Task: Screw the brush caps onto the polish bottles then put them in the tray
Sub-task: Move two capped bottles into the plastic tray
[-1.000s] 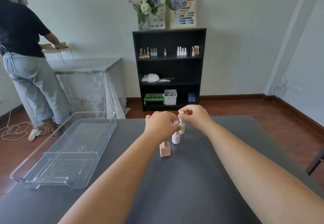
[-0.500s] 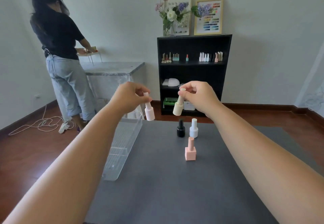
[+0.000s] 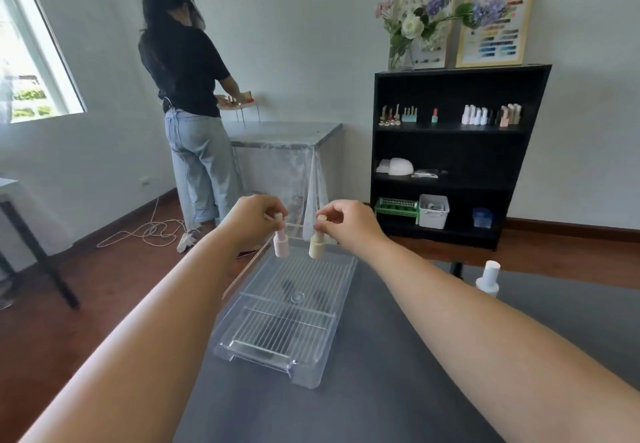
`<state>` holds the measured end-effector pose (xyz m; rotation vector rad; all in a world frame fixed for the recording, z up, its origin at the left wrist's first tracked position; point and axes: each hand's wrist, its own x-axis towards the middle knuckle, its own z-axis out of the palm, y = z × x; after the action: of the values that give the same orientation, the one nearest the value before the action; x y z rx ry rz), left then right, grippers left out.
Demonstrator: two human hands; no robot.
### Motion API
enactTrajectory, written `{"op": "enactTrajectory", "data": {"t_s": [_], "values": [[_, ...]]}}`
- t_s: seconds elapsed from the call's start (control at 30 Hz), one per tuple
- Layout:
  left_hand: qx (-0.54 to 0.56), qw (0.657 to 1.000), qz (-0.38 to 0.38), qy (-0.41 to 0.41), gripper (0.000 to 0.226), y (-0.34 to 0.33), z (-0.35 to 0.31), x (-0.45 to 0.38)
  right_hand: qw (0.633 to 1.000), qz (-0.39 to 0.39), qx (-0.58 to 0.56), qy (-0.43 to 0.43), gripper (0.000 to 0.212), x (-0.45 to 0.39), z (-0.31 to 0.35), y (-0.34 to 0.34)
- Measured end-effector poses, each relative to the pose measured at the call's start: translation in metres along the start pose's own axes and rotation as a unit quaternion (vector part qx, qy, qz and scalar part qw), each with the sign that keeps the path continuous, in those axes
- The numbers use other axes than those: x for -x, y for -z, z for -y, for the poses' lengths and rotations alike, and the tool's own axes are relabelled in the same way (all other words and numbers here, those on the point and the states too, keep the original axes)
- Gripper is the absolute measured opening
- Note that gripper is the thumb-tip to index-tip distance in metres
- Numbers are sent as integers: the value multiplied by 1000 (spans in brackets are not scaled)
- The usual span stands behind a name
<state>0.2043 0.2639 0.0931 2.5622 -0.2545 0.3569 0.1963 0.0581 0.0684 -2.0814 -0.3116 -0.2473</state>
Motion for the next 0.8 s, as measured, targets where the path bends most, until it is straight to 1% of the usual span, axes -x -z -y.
{"op": "enactTrajectory", "data": {"t_s": [0.1,0.23,0.4,0.53,0.63,0.73,0.8], "values": [[11,1000,-13,-8,17,-12,15,-9,1000,6,20,9,14,-20,-3,-21],[6,999,0,-31,18,-27,28,-21,999,7,34,-1,17,-38,-12,-42],[5,999,-7,-44,17,-42,42,-36,999,-14,38,2,20,-52,-30,-58],[33,999,-18,-38,18,-48,43,-46,999,-36,30,6,23,-61,-38,-61],[58,998,-20,-20,21,-53,42,-50,999,-50,16,7,37,-65,-38,-64],[67,997,-21,-23,25,-56,40,-53,999,-50,11,14,52,-67,-36,-67],[66,997,-21,-23,25,-56,39,-54,998,-51,10,18,58,-67,-35,-70]]}}
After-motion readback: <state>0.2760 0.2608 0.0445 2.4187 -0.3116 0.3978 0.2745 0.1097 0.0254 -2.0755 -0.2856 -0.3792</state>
